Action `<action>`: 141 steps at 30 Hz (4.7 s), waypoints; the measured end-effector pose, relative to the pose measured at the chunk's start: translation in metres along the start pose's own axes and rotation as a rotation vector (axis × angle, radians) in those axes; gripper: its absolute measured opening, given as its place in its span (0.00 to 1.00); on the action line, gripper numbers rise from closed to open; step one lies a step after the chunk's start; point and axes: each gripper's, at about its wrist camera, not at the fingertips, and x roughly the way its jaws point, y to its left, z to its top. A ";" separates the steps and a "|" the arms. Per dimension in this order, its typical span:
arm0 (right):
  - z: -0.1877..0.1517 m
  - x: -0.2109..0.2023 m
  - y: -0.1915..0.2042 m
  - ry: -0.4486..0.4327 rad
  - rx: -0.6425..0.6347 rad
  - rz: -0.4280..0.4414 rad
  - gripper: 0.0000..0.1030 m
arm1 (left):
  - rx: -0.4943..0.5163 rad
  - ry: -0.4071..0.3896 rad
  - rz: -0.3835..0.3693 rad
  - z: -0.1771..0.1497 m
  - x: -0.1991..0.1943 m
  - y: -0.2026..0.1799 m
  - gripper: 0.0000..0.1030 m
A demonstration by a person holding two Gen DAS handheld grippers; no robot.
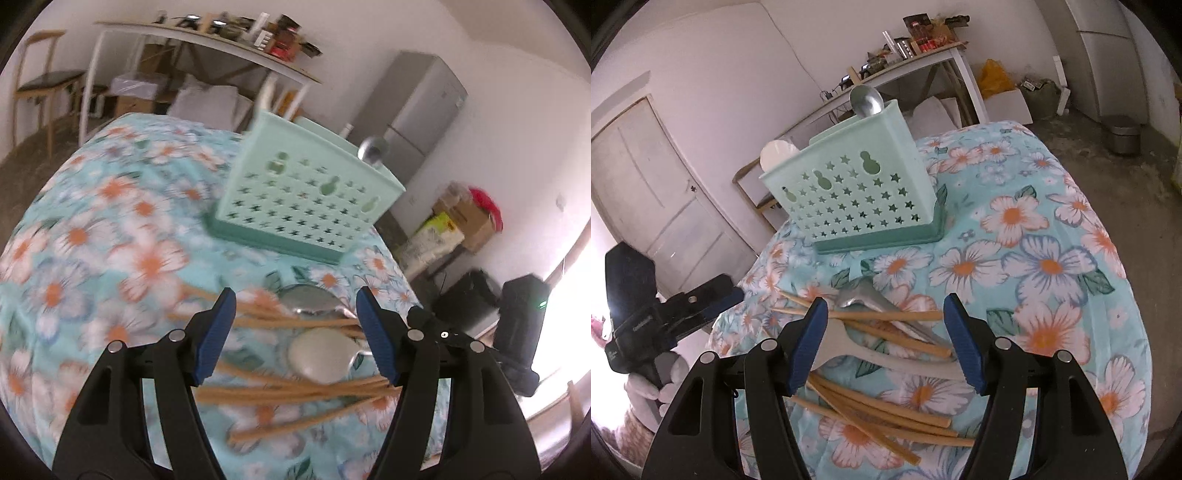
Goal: Organize utensils
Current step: 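Reach the left tool into the utensil pile and grasp a metal fork, then grasp a white plastic spoon with the right tool while the left tool lifts the fork, then carry the metal fork into the holder and open the left tool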
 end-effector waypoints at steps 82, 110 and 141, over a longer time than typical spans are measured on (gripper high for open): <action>-0.036 0.002 0.072 0.065 -0.748 -0.148 0.40 | 0.208 0.036 0.162 -0.010 -0.060 0.011 0.01; -0.079 0.047 0.153 0.101 -1.400 -0.274 0.08 | 0.002 -0.098 0.186 -0.030 -0.120 0.086 0.02; 0.003 -0.080 0.136 -0.366 -0.680 -0.101 0.08 | 0.736 -0.054 0.589 0.142 -0.046 -0.065 0.01</action>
